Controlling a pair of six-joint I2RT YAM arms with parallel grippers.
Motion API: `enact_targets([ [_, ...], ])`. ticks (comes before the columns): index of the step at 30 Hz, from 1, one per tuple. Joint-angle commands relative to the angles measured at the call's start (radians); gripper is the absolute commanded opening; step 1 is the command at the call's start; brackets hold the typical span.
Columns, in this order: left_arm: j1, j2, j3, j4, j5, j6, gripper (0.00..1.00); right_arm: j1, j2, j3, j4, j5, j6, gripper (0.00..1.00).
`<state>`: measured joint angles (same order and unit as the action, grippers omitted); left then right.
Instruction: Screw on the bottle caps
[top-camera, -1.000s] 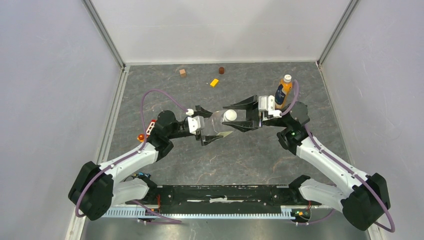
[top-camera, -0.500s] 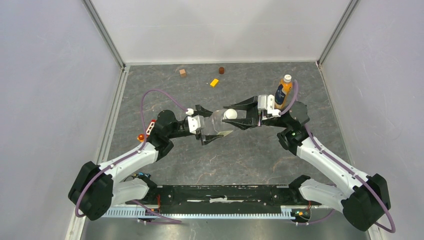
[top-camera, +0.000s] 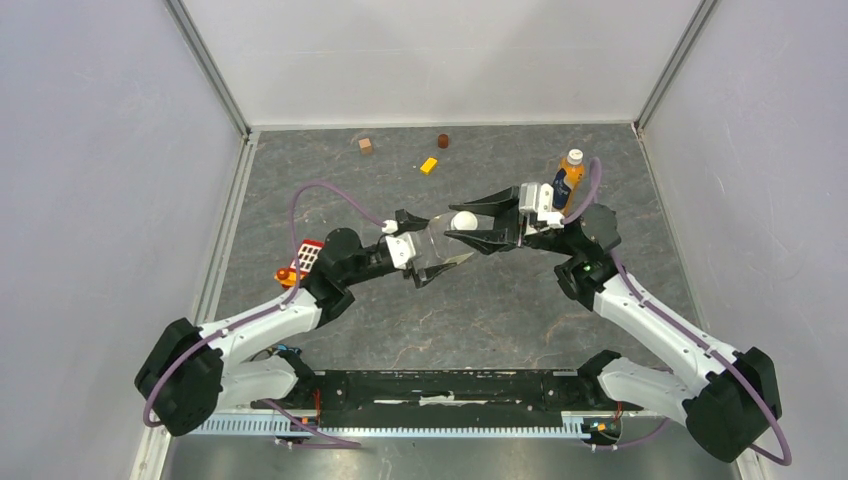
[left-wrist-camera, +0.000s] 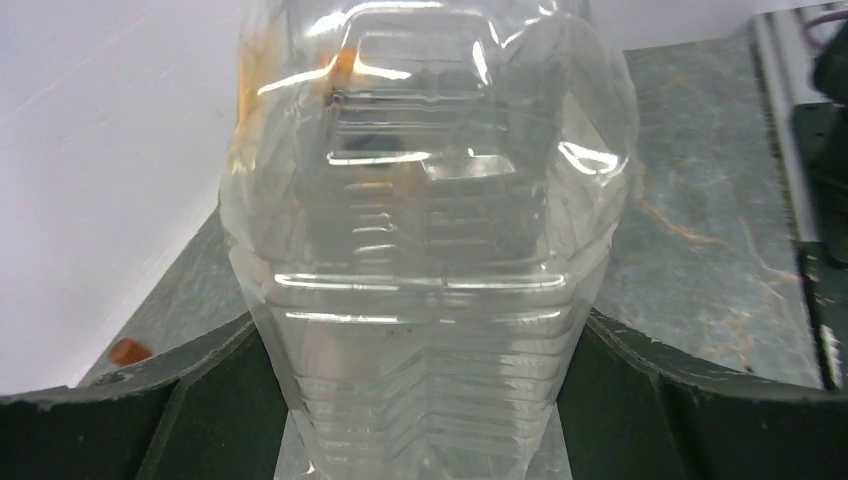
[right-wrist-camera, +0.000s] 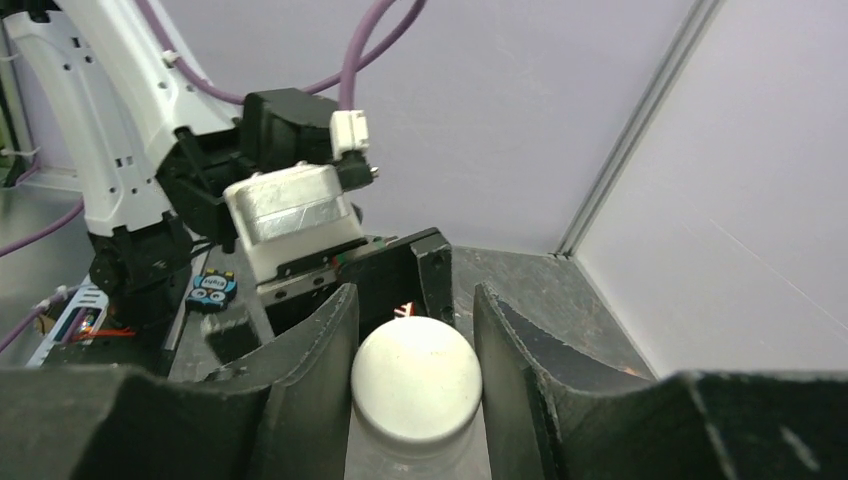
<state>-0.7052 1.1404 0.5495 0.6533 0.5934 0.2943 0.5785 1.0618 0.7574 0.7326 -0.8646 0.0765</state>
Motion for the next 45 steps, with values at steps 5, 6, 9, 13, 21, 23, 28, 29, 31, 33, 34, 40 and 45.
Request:
enact_targets([
  [5,-0.209,0.042,0.026,0.228,-0.526,0.221,0.12,0.076,0.003,-0.013,-0.214,0.414,-0.016,0.00],
  [6,-0.226,0.054,0.029,0.241,-0.582,0.237,0.12,0.079,0.004,-0.022,-0.212,0.463,0.002,0.00],
  [9,-0.281,0.087,0.047,0.273,-0.749,0.284,0.12,0.087,0.009,-0.033,-0.247,0.593,0.056,0.00],
  [13,-0.287,0.094,0.045,0.263,-0.827,0.237,0.12,0.087,-0.020,-0.045,-0.226,0.658,0.080,0.28],
  [21,-0.274,0.059,-0.036,0.176,-0.887,-0.023,0.14,0.087,-0.053,0.024,-0.312,0.666,0.017,0.73],
  [23,-0.274,0.064,-0.043,0.178,-0.885,-0.043,0.14,0.087,-0.046,0.020,-0.311,0.647,0.024,0.76],
  [28,-0.274,0.083,-0.027,0.198,-0.846,-0.048,0.15,0.086,-0.034,-0.015,-0.261,0.630,0.054,0.74],
  [29,-0.274,0.087,-0.024,0.207,-0.841,-0.055,0.15,0.085,-0.030,-0.019,-0.252,0.624,0.060,0.72],
  [31,-0.273,0.093,-0.022,0.222,-0.831,-0.068,0.17,0.087,-0.024,-0.027,-0.240,0.618,0.072,0.69],
  [33,-0.272,0.100,-0.017,0.224,-0.817,-0.077,0.19,0.086,-0.022,-0.041,-0.219,0.612,0.081,0.64],
  [34,-0.274,0.102,-0.017,0.225,-0.810,-0.084,0.22,0.086,-0.024,-0.047,-0.215,0.611,0.082,0.59],
  [40,-0.273,0.110,-0.038,0.224,-0.805,-0.105,0.62,0.080,-0.039,-0.071,-0.233,0.642,0.068,0.18],
  [45,-0.272,0.097,-0.053,0.175,-0.799,-0.130,0.94,0.043,-0.068,-0.095,-0.251,0.689,0.050,0.00],
])
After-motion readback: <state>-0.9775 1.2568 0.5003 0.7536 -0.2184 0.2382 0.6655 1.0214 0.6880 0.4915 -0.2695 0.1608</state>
